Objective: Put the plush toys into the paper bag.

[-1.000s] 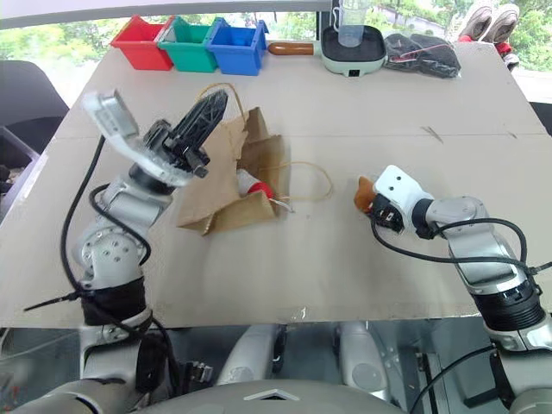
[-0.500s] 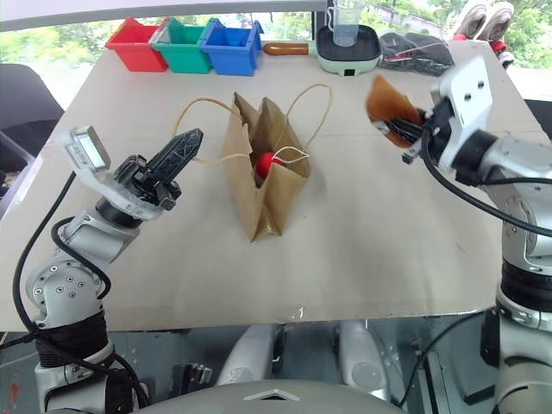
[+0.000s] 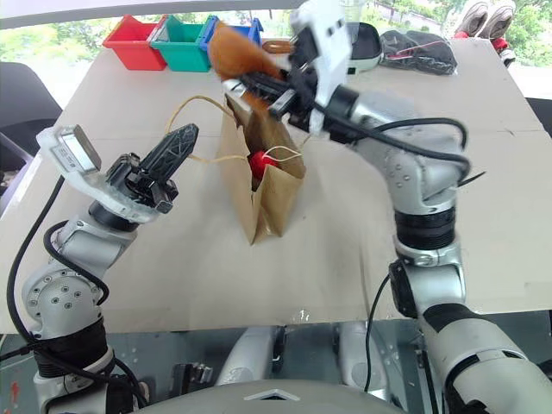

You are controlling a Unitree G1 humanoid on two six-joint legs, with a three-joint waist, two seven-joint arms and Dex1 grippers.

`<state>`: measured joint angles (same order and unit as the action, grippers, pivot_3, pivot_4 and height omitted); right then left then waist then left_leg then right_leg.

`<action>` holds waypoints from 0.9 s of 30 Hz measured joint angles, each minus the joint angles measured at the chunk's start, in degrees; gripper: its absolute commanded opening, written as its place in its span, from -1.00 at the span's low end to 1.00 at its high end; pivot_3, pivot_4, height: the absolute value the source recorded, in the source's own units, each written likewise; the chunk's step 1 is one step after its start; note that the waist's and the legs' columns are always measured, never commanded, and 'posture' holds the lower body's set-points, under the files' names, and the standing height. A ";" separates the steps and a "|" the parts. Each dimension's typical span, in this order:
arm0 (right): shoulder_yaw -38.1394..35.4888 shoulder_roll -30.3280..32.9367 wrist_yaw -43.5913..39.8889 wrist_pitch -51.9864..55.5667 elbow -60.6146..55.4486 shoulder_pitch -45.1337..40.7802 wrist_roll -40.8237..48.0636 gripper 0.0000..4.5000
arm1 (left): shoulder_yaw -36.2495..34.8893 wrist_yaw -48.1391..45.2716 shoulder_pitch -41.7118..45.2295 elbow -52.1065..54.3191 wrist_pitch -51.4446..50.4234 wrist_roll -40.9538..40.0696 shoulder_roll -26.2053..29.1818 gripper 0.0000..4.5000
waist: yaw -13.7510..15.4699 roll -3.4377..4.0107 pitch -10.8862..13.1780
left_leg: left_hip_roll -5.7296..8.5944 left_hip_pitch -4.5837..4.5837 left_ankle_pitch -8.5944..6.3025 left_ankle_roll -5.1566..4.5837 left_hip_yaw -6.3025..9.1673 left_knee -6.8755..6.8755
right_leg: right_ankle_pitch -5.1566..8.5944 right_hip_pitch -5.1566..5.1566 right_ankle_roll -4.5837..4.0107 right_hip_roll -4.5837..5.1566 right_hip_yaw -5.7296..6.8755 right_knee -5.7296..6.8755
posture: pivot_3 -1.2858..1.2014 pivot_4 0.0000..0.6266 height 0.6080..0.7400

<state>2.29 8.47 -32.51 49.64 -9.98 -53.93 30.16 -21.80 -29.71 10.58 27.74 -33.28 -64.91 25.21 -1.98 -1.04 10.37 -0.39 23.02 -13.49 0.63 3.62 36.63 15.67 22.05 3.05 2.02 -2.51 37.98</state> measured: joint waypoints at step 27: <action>19.78 9.04 -17.25 -10.92 13.77 -0.05 -16.16 0.72 | -2.92 0.98 -12.18 4.88 4.89 -2.71 0.48 -1.00 | -0.21 0.00 0.00 | -0.01 -0.04 0.00 0.00 -0.02 -0.12 | 0.00 0.07 -0.01 -0.01 -0.03 0.00 | 0.03 -0.52 1.00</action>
<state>22.07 17.51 -49.75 38.72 3.80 -53.98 14.00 -24.71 -28.73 -1.60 32.63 -28.39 -67.62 25.69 -2.19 -1.04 10.37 -0.40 22.98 -13.49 0.63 3.60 36.51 15.66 22.12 3.04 2.00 -2.54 37.98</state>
